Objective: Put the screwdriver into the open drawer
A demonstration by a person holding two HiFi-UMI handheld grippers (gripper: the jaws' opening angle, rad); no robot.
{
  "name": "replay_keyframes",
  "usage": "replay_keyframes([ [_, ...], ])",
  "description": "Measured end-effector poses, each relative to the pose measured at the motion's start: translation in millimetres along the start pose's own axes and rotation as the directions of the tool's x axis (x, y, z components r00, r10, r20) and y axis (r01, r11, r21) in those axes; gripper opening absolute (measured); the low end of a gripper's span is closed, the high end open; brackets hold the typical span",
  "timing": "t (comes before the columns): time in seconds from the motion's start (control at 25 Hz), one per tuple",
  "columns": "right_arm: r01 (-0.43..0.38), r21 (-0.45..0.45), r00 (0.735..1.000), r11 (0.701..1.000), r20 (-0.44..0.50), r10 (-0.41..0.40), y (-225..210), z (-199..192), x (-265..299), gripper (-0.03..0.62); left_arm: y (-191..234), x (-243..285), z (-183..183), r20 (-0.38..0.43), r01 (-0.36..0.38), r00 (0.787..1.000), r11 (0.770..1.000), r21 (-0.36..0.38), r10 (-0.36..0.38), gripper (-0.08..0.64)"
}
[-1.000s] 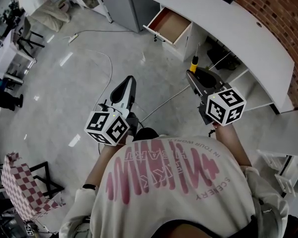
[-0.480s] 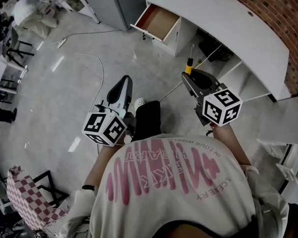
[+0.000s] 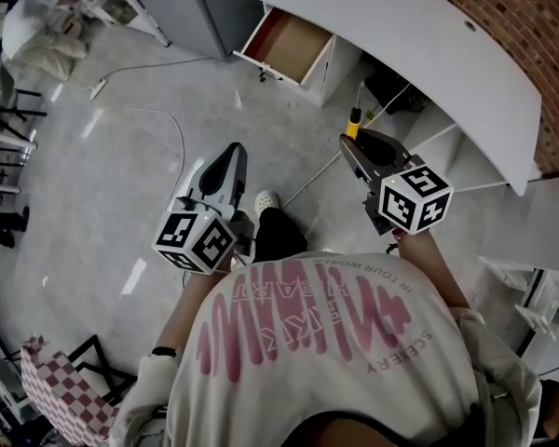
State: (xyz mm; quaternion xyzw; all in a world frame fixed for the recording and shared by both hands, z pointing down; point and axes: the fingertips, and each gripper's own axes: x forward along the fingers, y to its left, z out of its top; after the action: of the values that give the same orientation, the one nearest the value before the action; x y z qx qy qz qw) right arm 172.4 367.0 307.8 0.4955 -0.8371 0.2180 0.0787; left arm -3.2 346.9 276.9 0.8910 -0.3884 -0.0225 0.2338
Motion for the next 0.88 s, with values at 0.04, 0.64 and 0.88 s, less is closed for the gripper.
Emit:
replay_keyframes([
  [0.04,0.005,0.001,1.0,1.0,-0.005,-0.005,-4,5,11,0.091,9,8,5,-0.004,0.002,1.0,1.0,-0.003,-0.002,0.0],
  [0.64,0.057,0.012,0.998,0.998,0.029,-0.058,-47,100,182,0.091,135,133,107,-0.027,0.109,0.994,0.994,0.034,-0.108,0.0],
  [0.88,0.071,0.012,0.997,0.997,0.04,-0.072,-60,124,224,0.092,173,160,129,-0.034,0.111,0.993,0.993,0.038,-0.11,0.0],
])
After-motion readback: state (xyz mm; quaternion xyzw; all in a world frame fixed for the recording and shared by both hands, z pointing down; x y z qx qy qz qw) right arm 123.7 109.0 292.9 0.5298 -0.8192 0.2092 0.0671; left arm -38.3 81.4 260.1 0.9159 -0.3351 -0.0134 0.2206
